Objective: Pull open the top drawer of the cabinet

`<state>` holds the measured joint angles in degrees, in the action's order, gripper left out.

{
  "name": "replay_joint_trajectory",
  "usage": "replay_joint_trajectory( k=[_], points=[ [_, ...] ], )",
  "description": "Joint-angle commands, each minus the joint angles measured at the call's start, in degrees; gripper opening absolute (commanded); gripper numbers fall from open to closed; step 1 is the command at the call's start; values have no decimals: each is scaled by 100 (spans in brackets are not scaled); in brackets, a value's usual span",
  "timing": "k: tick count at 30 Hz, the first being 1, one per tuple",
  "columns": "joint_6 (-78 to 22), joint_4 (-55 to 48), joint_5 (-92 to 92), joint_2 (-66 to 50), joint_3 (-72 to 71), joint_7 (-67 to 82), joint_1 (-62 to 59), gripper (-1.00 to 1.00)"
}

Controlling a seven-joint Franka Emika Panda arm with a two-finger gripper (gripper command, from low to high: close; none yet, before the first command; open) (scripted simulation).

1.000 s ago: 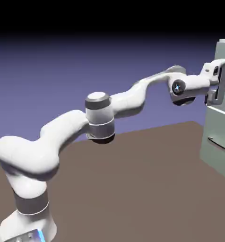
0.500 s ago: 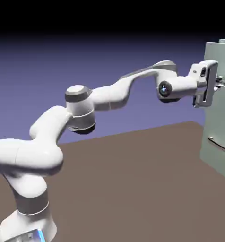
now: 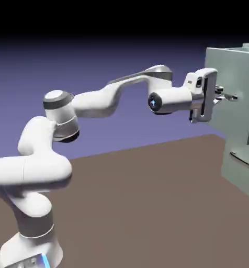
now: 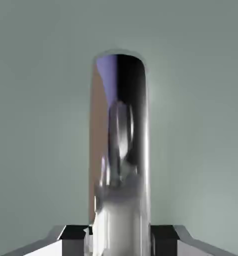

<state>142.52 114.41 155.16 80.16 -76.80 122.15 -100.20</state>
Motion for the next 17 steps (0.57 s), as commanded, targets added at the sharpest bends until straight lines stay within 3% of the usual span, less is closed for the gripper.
replay_joint_trajectory(
  k=[1,8,14,15,17],
  points=[
    [-52,207,-3,8,49,35,158,-100],
    [-596,792,-27,1109,416,-965,231,-100],
    [-856,1830,-201,1270,577,-939,1018,-100],
    [-856,1830,-201,1270,577,-939,1018,100],
    [-888,2037,-256,1297,618,-929,1196,100]
  ],
)
